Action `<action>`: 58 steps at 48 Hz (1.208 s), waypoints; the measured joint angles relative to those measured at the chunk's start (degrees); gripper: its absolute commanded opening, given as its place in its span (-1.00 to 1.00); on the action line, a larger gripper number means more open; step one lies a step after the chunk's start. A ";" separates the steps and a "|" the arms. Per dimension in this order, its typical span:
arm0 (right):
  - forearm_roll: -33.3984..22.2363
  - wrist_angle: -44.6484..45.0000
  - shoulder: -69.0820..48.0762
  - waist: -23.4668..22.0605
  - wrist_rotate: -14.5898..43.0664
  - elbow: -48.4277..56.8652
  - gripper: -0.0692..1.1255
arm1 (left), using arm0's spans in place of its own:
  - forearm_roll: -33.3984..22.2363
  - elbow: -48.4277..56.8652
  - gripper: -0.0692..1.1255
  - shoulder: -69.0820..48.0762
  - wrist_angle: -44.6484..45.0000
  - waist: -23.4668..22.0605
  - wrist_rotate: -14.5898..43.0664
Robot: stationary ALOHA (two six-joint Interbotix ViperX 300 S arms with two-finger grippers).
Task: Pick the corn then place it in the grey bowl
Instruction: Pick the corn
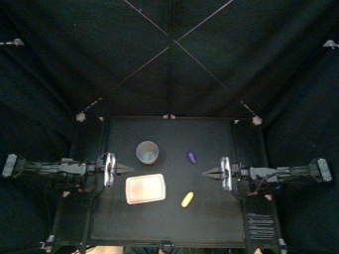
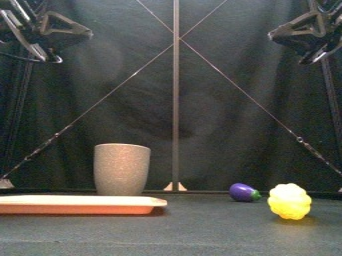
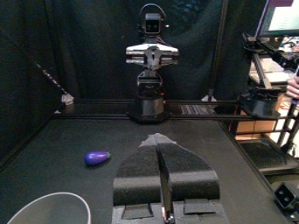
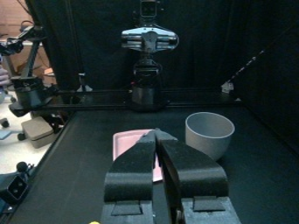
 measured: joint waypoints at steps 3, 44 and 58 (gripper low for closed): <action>0.00 0.18 0.62 0.09 0.26 0.35 -0.88 | 0.00 0.26 -0.97 0.00 0.00 0.18 0.09; 5.36 10.63 37.62 17.31 4.39 -8.70 0.89 | 0.00 0.97 -0.94 -2.20 0.09 1.85 0.18; 1.85 10.55 46.32 15.21 4.39 -12.57 0.83 | 0.00 0.97 -0.94 -2.20 0.26 1.93 0.09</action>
